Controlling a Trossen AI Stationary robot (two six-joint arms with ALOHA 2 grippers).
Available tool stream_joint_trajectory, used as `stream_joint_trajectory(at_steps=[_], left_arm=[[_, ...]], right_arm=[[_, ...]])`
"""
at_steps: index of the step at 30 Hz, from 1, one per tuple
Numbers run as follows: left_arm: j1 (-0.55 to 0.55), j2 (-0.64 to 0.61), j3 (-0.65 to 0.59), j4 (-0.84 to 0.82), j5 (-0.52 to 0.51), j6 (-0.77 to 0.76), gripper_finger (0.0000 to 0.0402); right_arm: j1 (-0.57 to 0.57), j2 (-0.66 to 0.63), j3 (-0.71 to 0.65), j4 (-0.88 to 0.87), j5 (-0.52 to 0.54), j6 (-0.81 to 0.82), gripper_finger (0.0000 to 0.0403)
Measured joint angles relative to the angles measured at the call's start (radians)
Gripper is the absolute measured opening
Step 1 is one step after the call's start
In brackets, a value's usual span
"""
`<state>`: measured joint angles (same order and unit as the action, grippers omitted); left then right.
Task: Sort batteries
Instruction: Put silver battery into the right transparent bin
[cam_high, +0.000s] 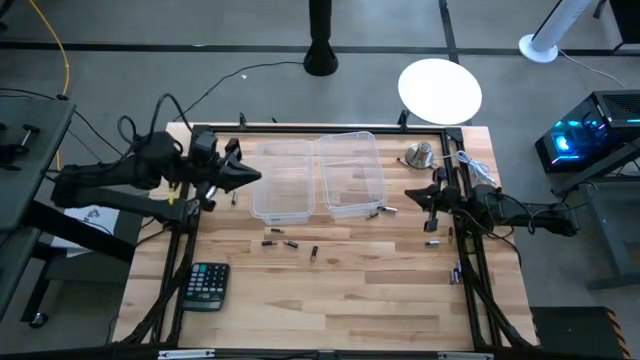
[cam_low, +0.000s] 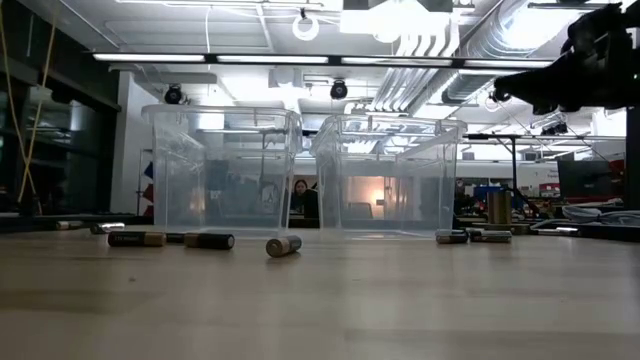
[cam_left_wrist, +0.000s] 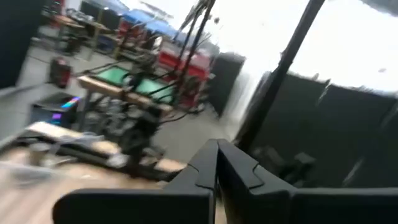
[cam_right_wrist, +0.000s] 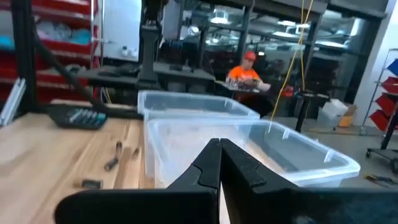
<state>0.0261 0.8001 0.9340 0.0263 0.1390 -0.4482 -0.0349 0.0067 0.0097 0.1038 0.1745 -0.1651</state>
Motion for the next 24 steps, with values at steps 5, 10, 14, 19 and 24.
stream_joint_trajectory(at_steps=[5, 10, 14, 19, 24], left_arm=[[-0.047, -0.019, 0.002, 0.115, -0.076, -0.068, 0.0], [-0.079, -0.046, 0.0, 0.1, -0.167, -0.041, 0.0], [-0.081, -0.048, 0.0, 0.1, -0.189, 0.005, 0.0], [-0.079, -0.066, -0.001, 0.076, -0.189, 0.039, 0.0], [-0.079, -0.129, 0.0, -0.023, -0.189, 0.04, 0.0]], right_arm=[[0.0, 0.008, 0.0, 0.187, -0.012, 0.057, 0.0], [-0.001, 0.045, 0.002, 0.799, 0.012, 0.494, 0.0], [0.02, 0.195, 0.145, 0.848, -0.119, 0.604, 0.0], [0.113, 0.6, 0.558, 0.168, -0.347, 0.688, 0.0], [0.203, 0.963, 0.932, -0.918, -0.476, 0.703, 0.0]])
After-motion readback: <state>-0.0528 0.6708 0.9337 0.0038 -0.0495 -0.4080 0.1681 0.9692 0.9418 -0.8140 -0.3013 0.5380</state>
